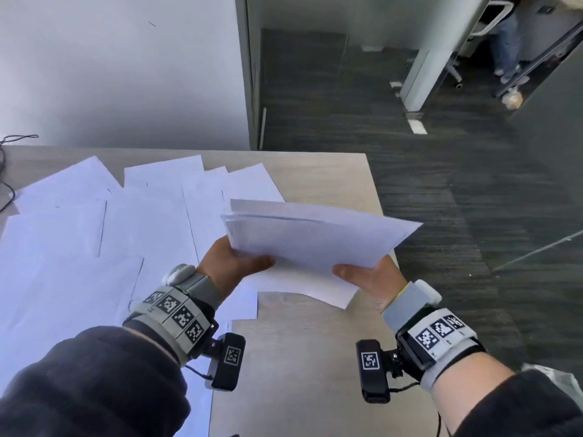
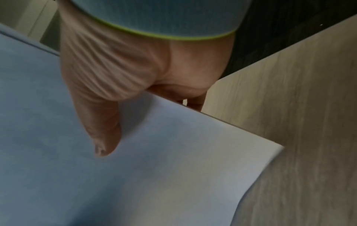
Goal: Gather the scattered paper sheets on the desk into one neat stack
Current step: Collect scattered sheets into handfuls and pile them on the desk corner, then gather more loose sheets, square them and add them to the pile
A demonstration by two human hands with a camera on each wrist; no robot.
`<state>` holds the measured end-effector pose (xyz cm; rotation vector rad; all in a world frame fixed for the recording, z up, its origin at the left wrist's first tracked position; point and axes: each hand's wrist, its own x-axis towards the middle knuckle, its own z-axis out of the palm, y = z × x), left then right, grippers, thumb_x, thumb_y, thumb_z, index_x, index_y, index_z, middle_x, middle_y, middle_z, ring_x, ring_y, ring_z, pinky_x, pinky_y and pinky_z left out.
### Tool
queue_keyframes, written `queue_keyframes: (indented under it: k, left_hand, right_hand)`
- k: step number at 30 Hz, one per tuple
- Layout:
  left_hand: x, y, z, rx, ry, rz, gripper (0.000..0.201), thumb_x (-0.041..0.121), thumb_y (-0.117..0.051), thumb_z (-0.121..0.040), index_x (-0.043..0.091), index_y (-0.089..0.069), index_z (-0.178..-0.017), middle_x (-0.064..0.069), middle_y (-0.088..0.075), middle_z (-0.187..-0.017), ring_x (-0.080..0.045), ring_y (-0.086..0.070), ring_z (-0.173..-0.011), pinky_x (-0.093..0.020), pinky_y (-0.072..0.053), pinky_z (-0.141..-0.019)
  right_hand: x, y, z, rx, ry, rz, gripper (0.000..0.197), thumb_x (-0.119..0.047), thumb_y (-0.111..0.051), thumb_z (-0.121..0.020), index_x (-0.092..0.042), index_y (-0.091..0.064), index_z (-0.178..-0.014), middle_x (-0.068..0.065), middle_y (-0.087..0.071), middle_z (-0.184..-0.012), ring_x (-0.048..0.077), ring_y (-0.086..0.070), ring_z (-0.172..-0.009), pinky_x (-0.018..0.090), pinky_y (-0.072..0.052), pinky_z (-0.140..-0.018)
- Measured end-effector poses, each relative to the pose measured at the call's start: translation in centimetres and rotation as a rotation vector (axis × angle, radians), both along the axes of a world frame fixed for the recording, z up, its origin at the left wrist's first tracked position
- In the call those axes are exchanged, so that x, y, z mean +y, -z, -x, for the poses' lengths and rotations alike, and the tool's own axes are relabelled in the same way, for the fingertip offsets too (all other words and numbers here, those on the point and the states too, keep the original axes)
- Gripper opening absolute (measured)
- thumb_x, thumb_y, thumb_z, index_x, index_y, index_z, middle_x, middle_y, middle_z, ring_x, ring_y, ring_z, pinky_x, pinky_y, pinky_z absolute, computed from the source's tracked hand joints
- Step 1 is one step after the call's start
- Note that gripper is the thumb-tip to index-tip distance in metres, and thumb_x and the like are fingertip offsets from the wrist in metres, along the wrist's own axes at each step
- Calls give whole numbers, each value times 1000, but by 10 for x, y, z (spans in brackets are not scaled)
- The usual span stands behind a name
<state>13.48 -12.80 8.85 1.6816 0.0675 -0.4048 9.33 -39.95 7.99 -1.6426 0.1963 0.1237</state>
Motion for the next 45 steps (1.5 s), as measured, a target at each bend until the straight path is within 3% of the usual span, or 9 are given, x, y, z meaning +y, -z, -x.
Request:
queue_keyframes:
  k: [4,10,17,22,26,34,38,42,45]
  left_hand:
    - [-3,2,0,4,-2,21,52,25,-87,-62,22,-73,-111,3,-79,-107,-14,-74,-103,-41,-54,-100]
    - [-8,2,-6,-6,2,60,64,31,-91,-53,22,-72,-113,2,-78,-109,-17,-73,-105,-47,-54,-102]
    - [-7,-4,-9,-44,15,82,66,35,-88,-54,26,-67,-116,3,-78,-112,-18,-73,-107,-40,-56,-93]
    - [-6,-1,-9,27,48,-43,39,20,-89,-74,27,-73,-109,9,-79,-103,-9,-74,-101,-36,-53,-100]
    - [-6,6,-3,19,36,-138,16,22,-79,-86,35,-75,-95,17,-79,-94,-1,-73,-93,-26,-52,-90]
    - [-6,27,7,91,95,-204,28,17,-65,-95,39,-69,-111,15,-76,-109,-11,-68,-111,-38,-48,-106]
    - [-25,26,7,182,154,-166,38,22,-65,-80,26,-66,-118,4,-79,-105,-20,-75,-98,-43,-59,-91]
    - [-63,47,19,343,279,-321,30,20,-63,-84,23,-63,-114,0,-75,-96,-19,-69,-77,-29,-54,-60]
    - [-95,67,34,518,301,-275,20,7,-60,-92,16,-62,-110,-7,-74,-97,-25,-71,-79,-44,-62,-72]
  right_hand:
    - [6,1,1,40,-5,-17,40,-23,-80,-63,-31,-72,-100,6,-74,-106,25,-67,-104,51,-53,-93]
    - [8,-5,-1,-41,13,-100,34,0,-80,-71,-19,-73,-98,-1,-76,-100,15,-70,-95,31,-53,-79]
    - [-1,-6,-2,-1,63,-140,31,-4,-82,-71,-22,-76,-95,11,-74,-107,30,-70,-101,52,-55,-90]
    - [2,-6,1,-41,-35,-109,39,-8,-78,-72,-35,-74,-99,6,-73,-111,19,-68,-105,41,-54,-90]
    - [4,-2,3,-34,5,-106,38,-10,-77,-69,-33,-73,-99,2,-74,-107,15,-68,-102,35,-54,-89]
    - [-6,28,16,170,76,141,18,-18,-79,-75,-26,-76,-90,-2,-77,-94,21,-70,-95,44,-55,-90]
    - [-19,30,24,167,212,11,29,-1,-68,-84,-20,-65,-105,1,-76,-101,23,-72,-93,41,-57,-83]
    - [-47,57,40,324,184,258,24,-11,-70,-84,-29,-61,-98,-4,-73,-100,17,-69,-91,40,-55,-87]
    - [-69,81,54,458,175,389,26,-12,-70,-84,-18,-60,-107,1,-69,-100,20,-65,-88,33,-51,-81]
